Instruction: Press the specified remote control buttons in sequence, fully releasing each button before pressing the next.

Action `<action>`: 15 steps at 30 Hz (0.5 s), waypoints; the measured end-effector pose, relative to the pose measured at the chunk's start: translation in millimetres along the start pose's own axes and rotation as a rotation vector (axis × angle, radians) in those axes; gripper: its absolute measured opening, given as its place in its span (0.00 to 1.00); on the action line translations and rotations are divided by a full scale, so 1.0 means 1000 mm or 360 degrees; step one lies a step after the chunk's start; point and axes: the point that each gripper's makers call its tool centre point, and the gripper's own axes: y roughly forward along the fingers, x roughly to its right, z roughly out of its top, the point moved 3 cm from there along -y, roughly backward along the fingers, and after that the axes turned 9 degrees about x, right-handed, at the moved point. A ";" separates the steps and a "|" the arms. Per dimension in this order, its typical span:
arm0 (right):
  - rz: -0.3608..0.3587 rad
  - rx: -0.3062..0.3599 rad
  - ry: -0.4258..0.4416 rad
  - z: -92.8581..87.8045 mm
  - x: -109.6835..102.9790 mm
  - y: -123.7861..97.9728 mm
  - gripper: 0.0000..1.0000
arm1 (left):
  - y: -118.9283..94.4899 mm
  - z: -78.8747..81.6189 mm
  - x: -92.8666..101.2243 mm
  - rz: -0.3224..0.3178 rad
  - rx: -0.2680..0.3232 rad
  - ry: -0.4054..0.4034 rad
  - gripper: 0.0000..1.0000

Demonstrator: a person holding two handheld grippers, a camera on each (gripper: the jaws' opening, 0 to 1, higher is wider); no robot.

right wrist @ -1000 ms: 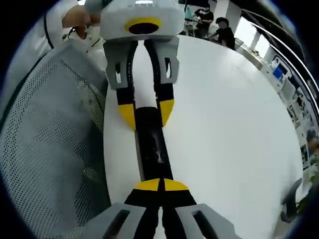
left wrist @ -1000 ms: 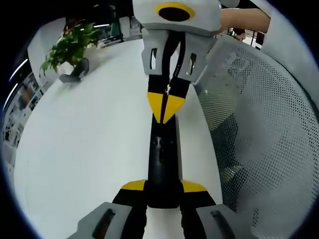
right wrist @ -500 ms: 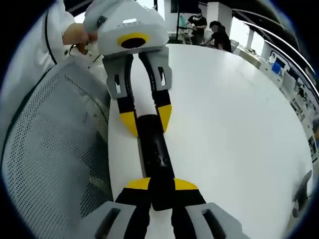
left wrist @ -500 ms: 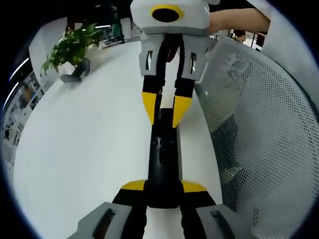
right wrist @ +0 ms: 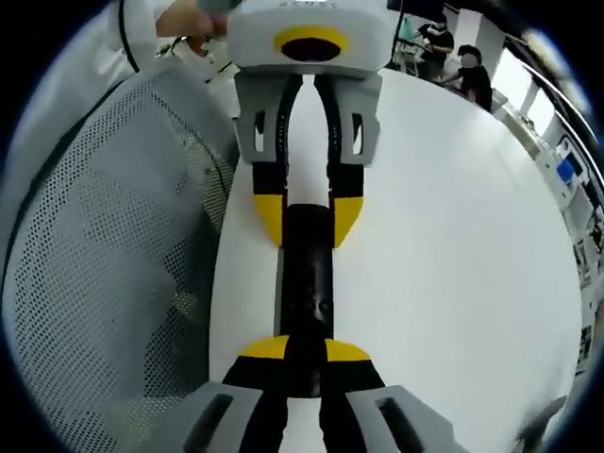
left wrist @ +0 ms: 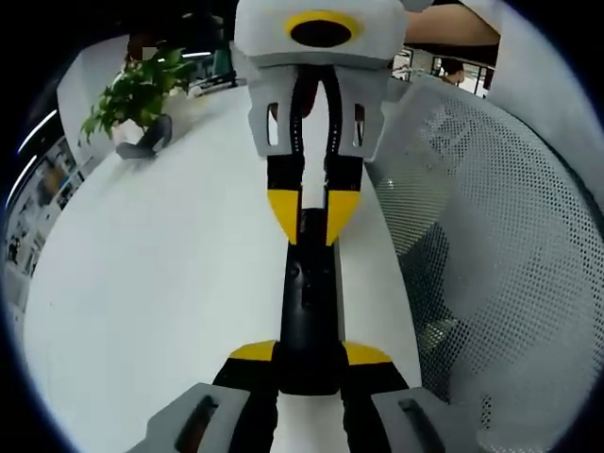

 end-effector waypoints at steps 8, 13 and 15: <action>-0.0130 0.0381 0.0140 -0.005 -0.001 -0.005 0.09 | 0.000 0.000 0.000 0.0005 0.0017 -0.0008 0.24; -0.0163 0.0529 0.0201 -0.006 -0.002 -0.004 0.09 | 0.000 0.000 0.000 0.0010 0.0024 -0.0013 0.24; -0.0149 0.0530 0.0180 -0.003 -0.002 -0.003 0.08 | 0.000 0.000 0.000 0.0009 0.0019 -0.0009 0.24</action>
